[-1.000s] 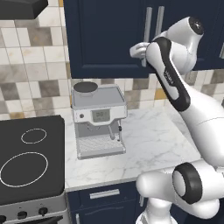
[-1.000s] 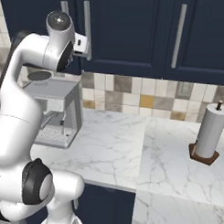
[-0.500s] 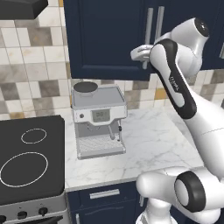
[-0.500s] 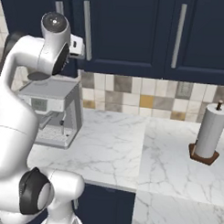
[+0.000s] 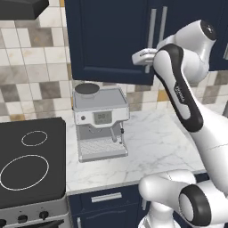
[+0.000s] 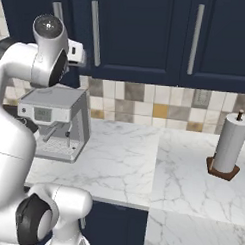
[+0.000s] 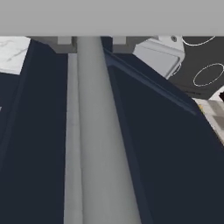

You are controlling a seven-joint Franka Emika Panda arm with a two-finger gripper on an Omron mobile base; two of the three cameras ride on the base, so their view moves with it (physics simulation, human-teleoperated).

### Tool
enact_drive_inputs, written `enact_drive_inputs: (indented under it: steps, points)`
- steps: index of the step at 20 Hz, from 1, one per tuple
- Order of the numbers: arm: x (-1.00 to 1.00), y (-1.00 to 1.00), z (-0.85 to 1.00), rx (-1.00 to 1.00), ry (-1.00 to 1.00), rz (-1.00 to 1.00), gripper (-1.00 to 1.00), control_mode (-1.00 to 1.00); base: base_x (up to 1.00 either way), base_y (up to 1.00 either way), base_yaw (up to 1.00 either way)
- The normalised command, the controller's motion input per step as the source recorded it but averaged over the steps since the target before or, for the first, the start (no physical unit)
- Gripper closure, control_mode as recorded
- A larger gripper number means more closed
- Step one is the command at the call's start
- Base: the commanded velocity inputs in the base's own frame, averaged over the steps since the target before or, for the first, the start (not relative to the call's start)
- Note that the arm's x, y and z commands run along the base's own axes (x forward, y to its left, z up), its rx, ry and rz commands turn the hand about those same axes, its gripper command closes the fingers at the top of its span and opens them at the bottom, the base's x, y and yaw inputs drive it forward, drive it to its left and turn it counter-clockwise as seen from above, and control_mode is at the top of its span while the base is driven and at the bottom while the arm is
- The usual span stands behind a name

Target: Open the cabinet, pick the kettle from the cabinet, and place it in the sink.

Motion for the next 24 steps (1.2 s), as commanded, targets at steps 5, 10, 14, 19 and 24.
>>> enact_drive_inputs:
  steps: [5, 10, 14, 19, 24]
  points:
    - [-0.41, 0.37, 0.0, 0.0, 0.0, 0.0, 1.0, -1.0, 0.0, 0.0, 0.0]
    - [-0.39, 0.38, 0.0, 0.0, 0.0, 0.0, 1.0, -1.0, 0.0, 0.0, 0.0]
    - [-0.4, 0.39, 0.0, 0.0, 0.0, 0.0, 1.0, -1.0, 0.0, 0.0, 0.0]
    - [-0.41, 0.4, 0.0, 0.0, 0.0, 0.0, 1.0, -1.0, 0.0, 0.0, 0.0]
    - [-0.39, 0.41, 0.0, 0.0, 0.0, 0.0, 1.0, -1.0, 0.0, 0.0, 0.0]
